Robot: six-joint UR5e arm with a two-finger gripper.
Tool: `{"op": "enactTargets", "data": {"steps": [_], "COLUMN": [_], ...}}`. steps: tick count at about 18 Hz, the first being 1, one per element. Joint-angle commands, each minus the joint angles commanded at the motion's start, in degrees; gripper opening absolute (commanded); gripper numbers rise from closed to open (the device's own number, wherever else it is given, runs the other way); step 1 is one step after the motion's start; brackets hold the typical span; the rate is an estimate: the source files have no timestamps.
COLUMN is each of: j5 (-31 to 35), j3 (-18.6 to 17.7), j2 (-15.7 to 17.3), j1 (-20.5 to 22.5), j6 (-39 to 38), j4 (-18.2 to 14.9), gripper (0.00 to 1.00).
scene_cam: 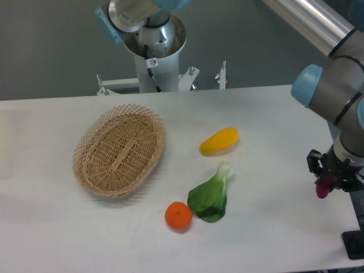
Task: Pick up the sweet potato from the table
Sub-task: 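Lift the grasped sweet potato up off the table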
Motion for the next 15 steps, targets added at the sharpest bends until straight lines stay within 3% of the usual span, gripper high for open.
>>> {"op": "enactTargets", "data": {"steps": [15], "j5": [-0.1], "j3": [-2.2], "j2": [0.7], "j1": [-0.3], "j6": [-0.1], "j4": [2.0], "gripper": [0.26]}}
